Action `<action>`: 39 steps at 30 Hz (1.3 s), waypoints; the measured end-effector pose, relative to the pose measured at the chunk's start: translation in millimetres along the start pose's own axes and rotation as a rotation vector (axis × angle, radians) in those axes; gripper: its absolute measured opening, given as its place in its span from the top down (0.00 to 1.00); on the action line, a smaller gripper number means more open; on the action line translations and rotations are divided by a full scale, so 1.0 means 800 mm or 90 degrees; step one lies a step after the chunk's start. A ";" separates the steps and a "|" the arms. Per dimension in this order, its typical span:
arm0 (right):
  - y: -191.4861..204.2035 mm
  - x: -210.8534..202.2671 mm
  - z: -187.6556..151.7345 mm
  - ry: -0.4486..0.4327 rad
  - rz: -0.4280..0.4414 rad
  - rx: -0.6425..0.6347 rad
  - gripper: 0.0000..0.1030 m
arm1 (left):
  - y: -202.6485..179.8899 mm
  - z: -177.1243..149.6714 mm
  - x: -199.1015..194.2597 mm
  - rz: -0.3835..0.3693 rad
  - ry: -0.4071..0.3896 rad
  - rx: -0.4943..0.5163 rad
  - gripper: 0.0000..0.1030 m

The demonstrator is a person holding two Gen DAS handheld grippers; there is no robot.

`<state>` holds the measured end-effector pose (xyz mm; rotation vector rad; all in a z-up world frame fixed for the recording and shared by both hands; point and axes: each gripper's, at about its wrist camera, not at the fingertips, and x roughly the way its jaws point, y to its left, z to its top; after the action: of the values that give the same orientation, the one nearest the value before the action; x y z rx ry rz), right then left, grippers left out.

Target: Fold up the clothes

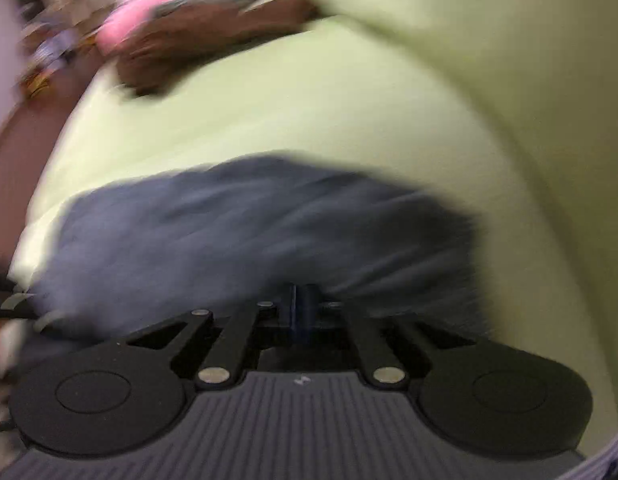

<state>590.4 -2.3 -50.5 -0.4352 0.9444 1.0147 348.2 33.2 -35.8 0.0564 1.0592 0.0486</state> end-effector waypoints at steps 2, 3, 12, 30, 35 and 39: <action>-0.005 -0.015 0.004 -0.019 0.008 0.023 0.97 | 0.004 0.004 -0.005 -0.010 0.006 0.006 0.89; -0.007 -0.024 0.006 -0.028 0.017 0.034 0.97 | 0.007 0.005 -0.009 -0.011 0.003 0.004 0.89; 0.059 -0.044 -0.065 0.038 0.081 -0.007 0.99 | 0.049 0.043 0.017 0.019 -0.009 0.020 0.85; 0.062 -0.107 -0.118 0.000 0.013 0.210 0.78 | 0.075 0.071 0.021 -0.031 0.153 -0.108 0.80; 0.059 -0.143 -0.123 -0.045 0.001 0.270 0.74 | 0.079 0.108 0.020 -0.008 0.193 -0.096 0.80; 0.068 -0.154 -0.128 -0.059 -0.023 0.320 0.70 | 0.083 0.126 0.026 -0.011 0.216 -0.075 0.79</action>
<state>471.8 -111.2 1.0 0.0150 1.0612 0.7237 445.6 98.1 0.3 -0.0706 1.3932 0.1070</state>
